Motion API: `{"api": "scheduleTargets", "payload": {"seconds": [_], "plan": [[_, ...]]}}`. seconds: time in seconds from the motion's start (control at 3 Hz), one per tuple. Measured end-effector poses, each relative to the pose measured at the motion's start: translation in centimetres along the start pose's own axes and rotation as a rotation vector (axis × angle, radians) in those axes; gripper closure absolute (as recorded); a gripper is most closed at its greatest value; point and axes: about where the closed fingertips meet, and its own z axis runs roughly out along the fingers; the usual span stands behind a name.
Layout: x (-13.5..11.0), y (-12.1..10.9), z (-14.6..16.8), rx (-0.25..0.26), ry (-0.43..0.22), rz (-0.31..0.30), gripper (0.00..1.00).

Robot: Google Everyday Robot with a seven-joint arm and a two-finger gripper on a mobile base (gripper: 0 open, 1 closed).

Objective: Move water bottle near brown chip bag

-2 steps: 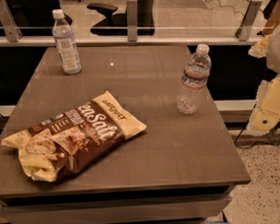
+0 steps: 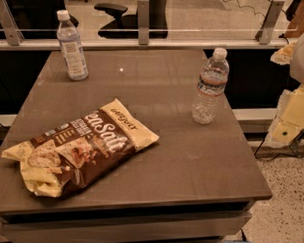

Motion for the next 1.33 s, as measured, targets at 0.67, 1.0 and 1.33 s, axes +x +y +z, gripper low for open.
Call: {"api": "scheduleTargets", "payload": {"seconds": [0.67, 1.0, 1.33], "plan": [[2.7, -1.3, 2.9, 0.059, -0.213, 0.133, 0.00], [2.5, -2.1, 4.0, 0.061, -0.359, 0.193, 0.00], [1.4, -2.8, 5.2, 0.042, -0.496, 0.236, 0.00]]}}
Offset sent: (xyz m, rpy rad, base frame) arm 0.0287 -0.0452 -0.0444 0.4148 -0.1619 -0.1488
